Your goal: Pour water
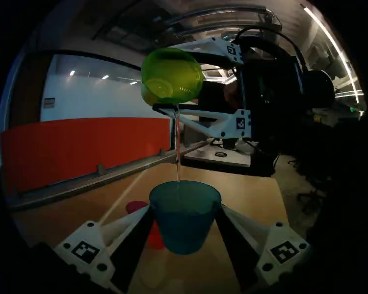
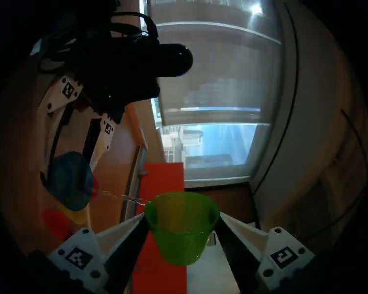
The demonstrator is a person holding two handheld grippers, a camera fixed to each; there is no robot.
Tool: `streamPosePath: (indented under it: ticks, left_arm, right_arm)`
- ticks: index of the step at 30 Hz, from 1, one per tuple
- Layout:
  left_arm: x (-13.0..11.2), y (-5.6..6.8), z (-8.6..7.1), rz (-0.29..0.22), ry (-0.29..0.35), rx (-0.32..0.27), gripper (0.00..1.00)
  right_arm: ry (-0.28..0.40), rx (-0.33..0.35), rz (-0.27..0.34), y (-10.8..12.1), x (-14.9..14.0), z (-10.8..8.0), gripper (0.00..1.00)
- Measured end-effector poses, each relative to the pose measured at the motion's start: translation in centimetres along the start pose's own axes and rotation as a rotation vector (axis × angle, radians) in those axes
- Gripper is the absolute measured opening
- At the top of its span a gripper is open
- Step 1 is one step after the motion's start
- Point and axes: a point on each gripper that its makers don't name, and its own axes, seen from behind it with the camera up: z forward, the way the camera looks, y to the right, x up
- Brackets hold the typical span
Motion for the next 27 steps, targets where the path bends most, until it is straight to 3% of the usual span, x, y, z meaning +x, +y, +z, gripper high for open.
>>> streamPosePath:
  ticks: [21, 27]
  left_arm:
    - [0.37, -0.31, -0.21, 0.0, 0.014, 0.008, 0.84]
    - [0.32, -0.3, -0.17, -0.002, 0.019, 0.01, 0.84]
  right_arm:
    - [0.005, 0.004, -0.088, -0.32, 0.9, -0.05, 0.9]
    - [0.006, -0.001, -0.089, 0.0, 1.0, -0.07, 0.9]
